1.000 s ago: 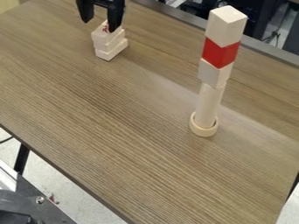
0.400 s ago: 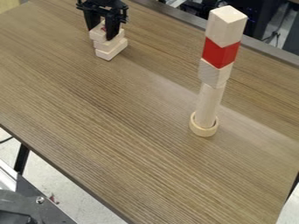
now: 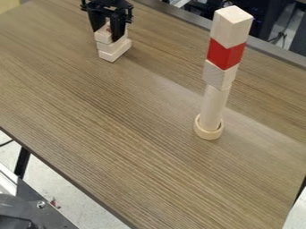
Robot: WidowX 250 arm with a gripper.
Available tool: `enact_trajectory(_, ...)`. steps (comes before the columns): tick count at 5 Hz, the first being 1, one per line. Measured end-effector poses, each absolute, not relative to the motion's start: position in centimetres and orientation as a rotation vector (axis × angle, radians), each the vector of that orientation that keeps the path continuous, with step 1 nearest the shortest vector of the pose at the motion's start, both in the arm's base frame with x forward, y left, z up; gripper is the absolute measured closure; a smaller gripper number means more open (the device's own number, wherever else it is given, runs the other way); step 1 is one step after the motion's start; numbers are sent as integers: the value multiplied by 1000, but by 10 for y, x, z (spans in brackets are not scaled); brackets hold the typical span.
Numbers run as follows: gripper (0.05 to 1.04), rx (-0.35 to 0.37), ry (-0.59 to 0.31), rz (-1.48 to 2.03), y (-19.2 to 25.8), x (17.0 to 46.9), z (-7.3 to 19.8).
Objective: Move the rectangle block in the middle of the table
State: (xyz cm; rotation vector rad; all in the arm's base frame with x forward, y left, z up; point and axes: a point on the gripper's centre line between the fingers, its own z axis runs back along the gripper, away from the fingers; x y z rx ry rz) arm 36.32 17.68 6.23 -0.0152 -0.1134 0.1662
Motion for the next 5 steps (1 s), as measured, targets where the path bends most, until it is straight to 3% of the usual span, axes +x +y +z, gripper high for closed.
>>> enact_trajectory(1, 533, -43, -192, 155, 168, 366, 95)
enact_trajectory(2, 533, -76, -223, 124, 153, 365, 107)
enact_trajectory(5, 533, -65, -139, 69, 79, 355, 68)
